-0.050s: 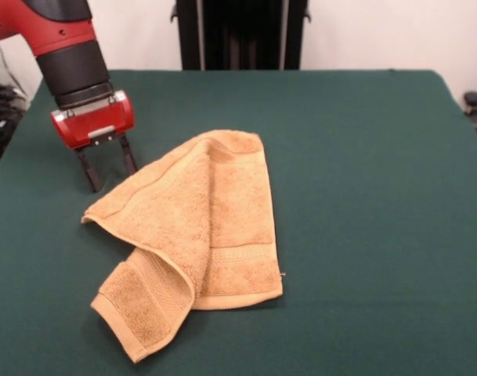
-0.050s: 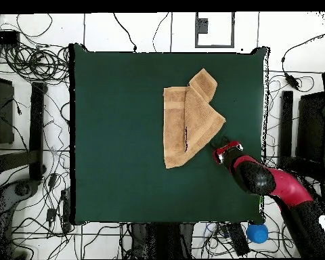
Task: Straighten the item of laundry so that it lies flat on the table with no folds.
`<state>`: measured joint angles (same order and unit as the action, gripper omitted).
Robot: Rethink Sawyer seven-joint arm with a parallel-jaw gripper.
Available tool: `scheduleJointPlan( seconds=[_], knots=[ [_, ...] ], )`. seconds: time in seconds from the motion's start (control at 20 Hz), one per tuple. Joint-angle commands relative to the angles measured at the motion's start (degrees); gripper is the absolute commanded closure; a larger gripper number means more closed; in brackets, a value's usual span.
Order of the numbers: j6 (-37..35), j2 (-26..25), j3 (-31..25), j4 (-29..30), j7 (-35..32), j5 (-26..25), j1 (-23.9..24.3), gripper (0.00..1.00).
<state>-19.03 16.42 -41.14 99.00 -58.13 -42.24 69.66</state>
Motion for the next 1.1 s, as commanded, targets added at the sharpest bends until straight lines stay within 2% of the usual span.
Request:
scheduleJointPlan(
  seconds=[0.05, 0.5, 0.65, 0.9, 1.1],
  knots=[
    [-2.11, -7.32, 0.9, -5.49, -5.7, 2.69, -7.29, 0.0],
    [2.05, -6.16, -0.25, -2.97, -6.68, 2.79, -5.66, 0.0],
    [-0.02, 1.46, 5.08, -3.32, -13.36, 3.74, -12.66, 0.0],
    [-3.37, 5.02, 9.03, -4.55, -16.46, 7.63, -17.95, 0.0],
    [-1.85, 6.84, 11.9, -4.22, -17.13, 9.69, -20.22, 0.0]
  ],
)
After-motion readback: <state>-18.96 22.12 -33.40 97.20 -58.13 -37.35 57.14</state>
